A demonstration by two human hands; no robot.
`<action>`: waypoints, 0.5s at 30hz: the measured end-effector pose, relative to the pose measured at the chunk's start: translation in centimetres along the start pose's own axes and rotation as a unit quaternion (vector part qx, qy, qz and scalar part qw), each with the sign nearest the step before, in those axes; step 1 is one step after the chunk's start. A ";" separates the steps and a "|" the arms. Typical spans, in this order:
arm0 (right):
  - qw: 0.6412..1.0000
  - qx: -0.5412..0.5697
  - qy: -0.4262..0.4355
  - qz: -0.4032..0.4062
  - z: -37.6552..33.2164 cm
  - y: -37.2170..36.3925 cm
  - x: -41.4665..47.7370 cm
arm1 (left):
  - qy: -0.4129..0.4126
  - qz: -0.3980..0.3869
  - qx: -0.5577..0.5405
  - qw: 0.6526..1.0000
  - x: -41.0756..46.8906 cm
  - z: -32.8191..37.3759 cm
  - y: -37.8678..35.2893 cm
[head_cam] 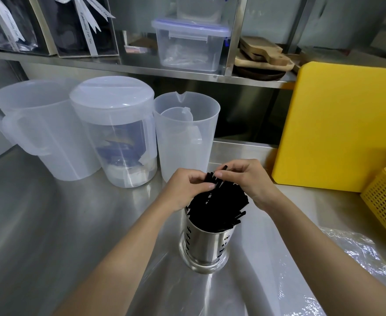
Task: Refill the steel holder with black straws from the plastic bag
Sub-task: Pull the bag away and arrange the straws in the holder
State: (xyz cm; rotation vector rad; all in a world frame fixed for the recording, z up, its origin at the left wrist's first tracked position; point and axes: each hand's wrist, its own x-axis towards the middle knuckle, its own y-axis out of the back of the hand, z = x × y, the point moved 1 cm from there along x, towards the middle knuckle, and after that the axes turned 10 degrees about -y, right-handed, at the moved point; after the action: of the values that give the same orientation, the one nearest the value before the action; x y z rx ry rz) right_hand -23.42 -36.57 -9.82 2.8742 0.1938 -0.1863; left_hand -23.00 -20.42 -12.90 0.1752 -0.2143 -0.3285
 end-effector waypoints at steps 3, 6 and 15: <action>1.000 -0.005 -0.003 -0.005 -0.1 -0.1 0.2 | -0.004 -0.009 0.005 1.000 0.1 0.0 -0.2; 1.000 -0.013 -0.004 -0.002 -0.2 -0.2 0.3 | -0.008 -0.014 0.011 1.000 0.2 0.0 -0.2; 1.000 0.015 0.000 -0.007 -0.7 -0.8 0.3 | -0.021 -0.048 0.098 0.994 0.4 -0.2 -0.7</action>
State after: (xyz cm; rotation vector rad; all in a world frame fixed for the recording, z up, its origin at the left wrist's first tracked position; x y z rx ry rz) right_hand -23.14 -35.63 -9.43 2.9032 0.2137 -0.1925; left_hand -22.78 -21.21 -13.18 0.3741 -0.2800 -0.4070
